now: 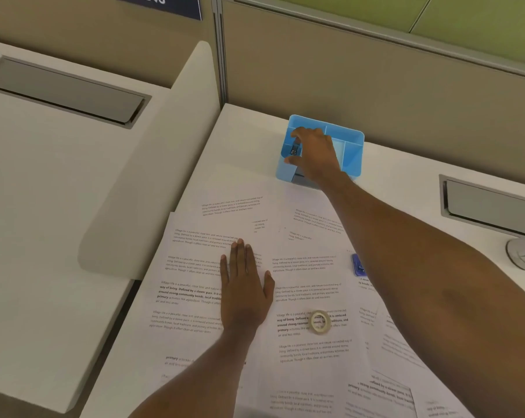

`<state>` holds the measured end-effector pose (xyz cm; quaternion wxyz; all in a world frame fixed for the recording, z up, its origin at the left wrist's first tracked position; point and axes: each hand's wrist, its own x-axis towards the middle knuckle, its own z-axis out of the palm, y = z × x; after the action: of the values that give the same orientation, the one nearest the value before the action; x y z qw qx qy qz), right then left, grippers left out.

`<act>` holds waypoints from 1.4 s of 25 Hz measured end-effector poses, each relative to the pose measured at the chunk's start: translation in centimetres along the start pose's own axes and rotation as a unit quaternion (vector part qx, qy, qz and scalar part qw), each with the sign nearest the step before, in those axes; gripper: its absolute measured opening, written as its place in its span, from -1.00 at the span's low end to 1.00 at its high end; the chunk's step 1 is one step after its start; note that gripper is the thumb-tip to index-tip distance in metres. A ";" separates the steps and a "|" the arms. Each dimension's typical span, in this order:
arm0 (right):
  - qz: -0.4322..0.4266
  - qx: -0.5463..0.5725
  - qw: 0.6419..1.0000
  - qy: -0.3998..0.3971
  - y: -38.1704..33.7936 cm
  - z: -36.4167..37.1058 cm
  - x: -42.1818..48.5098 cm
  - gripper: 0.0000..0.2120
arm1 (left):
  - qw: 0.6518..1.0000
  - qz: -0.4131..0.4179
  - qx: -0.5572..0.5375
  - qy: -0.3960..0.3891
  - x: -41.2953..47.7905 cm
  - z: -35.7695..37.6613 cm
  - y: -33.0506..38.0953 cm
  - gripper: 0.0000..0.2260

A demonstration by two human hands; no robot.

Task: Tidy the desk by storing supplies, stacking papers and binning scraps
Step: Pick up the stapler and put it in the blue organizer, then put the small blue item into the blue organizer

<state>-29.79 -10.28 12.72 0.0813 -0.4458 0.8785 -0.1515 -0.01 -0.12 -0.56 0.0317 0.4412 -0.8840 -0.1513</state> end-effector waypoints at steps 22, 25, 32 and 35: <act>0.015 -0.002 0.996 0.092 0.7 1.9 -5.5 -0.60 | 1.000 0.005 0.012 0.008 -0.1 -0.1 0.0 -0.32; 0.014 0.004 0.995 0.100 0.9 3.0 -9.4 -0.59 | 1.000 0.007 0.008 0.012 -0.1 -0.1 0.1 -0.33; 0.059 0.005 0.998 0.036 3.8 4.8 -19.1 -0.67 | 0.999 0.016 0.008 0.033 -0.3 0.3 -0.1 -0.33; 0.103 0.001 0.994 0.040 6.8 4.8 -22.3 -0.65 | 0.999 0.019 0.017 0.033 -0.4 0.4 -0.1 -0.33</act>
<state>-20.41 10.60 6.05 0.0614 -0.3465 0.9221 -0.1612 0.23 0.18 -0.91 0.0568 0.4296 -0.8930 -0.1212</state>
